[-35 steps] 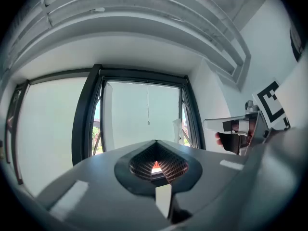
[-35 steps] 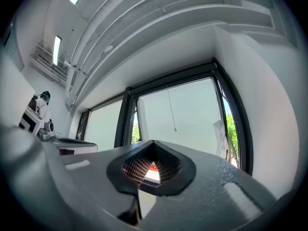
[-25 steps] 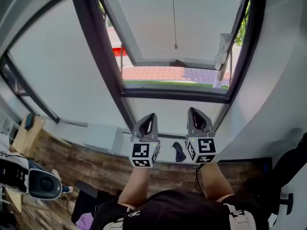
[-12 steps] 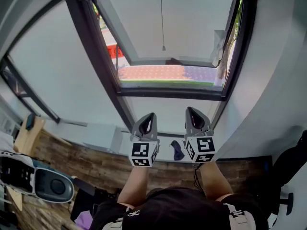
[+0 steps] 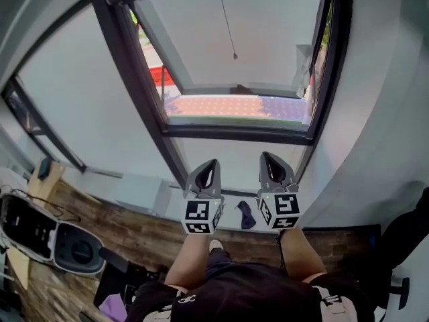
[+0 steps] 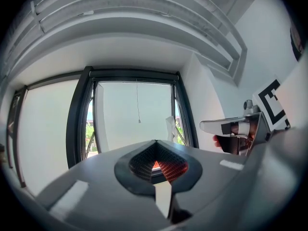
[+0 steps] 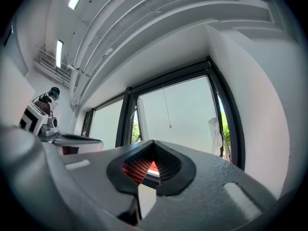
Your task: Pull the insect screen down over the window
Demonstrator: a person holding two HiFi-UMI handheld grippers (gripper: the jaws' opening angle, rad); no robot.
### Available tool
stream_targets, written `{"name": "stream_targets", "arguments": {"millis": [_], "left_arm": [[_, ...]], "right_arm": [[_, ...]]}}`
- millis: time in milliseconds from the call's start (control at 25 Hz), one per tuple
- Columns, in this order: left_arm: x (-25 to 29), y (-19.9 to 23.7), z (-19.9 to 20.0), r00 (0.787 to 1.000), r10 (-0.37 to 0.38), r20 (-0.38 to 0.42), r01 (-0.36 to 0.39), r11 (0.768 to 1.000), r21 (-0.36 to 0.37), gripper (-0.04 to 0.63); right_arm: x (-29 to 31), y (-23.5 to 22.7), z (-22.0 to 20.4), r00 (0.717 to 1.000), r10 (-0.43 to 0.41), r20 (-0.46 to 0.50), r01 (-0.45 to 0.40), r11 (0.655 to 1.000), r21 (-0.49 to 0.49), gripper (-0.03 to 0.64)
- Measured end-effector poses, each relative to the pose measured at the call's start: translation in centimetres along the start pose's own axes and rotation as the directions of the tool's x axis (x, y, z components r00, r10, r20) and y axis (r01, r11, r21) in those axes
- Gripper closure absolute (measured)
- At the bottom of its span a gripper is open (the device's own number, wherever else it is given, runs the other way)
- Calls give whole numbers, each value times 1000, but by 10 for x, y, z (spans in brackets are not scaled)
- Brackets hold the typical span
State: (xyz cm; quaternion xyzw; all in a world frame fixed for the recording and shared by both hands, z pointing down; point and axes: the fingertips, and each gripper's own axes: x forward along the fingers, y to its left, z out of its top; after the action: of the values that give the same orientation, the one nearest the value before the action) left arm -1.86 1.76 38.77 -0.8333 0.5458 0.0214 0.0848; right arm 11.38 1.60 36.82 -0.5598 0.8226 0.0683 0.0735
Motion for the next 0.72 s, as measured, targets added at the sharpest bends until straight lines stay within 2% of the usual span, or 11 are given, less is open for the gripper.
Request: {"name": "stream_targets", "arguments": {"millis": [320, 560, 720], "left_arm": [[28, 17, -12, 1000, -18, -3, 18, 1000, -5, 576], [62, 46, -23, 999, -45, -30, 45, 999, -6, 575], [92, 68, -32, 998, -63, -23, 62, 997, -42, 577]], "right_arm": [[33, -6, -13, 1000, -10, -10, 10, 1000, -19, 614], [71, -5, -9, 1000, 0, 2, 0, 999, 32, 614], [97, -12, -3, 1000, -13, 17, 13, 999, 43, 614]]}}
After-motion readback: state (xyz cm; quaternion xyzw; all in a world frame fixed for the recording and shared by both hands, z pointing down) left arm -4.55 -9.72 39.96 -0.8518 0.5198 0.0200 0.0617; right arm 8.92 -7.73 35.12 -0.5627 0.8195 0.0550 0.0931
